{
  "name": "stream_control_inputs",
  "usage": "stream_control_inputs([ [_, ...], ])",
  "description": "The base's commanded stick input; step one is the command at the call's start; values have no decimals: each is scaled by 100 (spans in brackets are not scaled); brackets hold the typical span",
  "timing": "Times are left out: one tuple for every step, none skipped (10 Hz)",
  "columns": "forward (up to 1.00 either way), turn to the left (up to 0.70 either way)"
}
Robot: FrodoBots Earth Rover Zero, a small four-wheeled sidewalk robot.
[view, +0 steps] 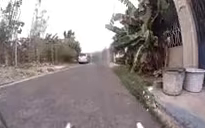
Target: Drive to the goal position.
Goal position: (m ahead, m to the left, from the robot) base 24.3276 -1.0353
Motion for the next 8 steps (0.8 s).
stream_control_inputs([
  [13, 2],
  [13, 2],
  [13, 1],
  [13, 2],
  [13, 2],
  [13, 2],
  [13, 1],
  [13, 1],
])
